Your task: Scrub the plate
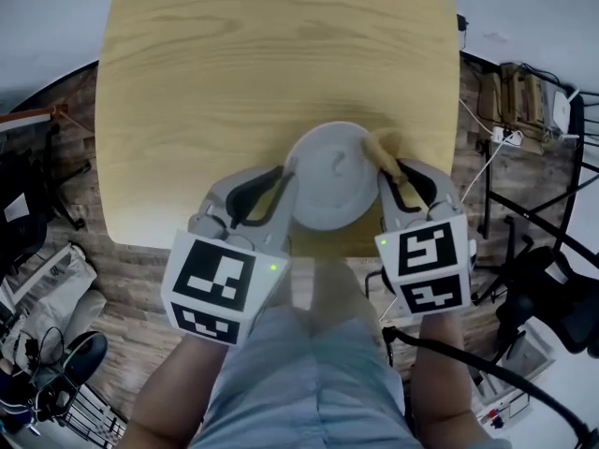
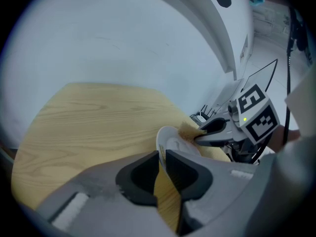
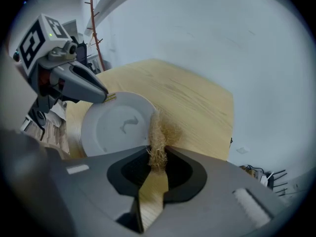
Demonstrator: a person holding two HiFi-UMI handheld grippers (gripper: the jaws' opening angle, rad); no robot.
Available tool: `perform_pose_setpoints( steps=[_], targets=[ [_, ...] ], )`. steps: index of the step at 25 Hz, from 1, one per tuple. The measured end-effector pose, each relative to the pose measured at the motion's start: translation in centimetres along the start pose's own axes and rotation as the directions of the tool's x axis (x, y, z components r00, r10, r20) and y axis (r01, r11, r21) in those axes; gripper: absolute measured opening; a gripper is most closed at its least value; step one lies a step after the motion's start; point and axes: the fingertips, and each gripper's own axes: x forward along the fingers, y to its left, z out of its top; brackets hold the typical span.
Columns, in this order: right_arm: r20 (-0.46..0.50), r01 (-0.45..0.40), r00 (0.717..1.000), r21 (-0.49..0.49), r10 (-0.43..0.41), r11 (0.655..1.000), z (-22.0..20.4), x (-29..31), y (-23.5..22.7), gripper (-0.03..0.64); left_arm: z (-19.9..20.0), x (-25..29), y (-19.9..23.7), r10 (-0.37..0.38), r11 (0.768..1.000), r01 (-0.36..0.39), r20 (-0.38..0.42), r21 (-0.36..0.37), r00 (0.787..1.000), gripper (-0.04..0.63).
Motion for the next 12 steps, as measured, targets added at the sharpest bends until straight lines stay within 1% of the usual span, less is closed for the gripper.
perform_pose_setpoints(
  steps=[7, 12],
  targets=[
    [0.028, -0.034, 0.999, -0.098, 0.037, 0.995, 3.0, 0.6, 2.4, 0.072, 0.2, 0.1, 0.1, 0.001, 1.000, -0.001, 0.007, -0.016, 1.000, 0.066],
    [0.047, -0.054, 0.997, -0.161, 0.062, 0.986, 4.2, 0.7, 4.3, 0.072, -0.1, 0.0, 0.5, 0.009, 1.000, -0.008, 0.007, -0.027, 1.000, 0.066]
  ],
)
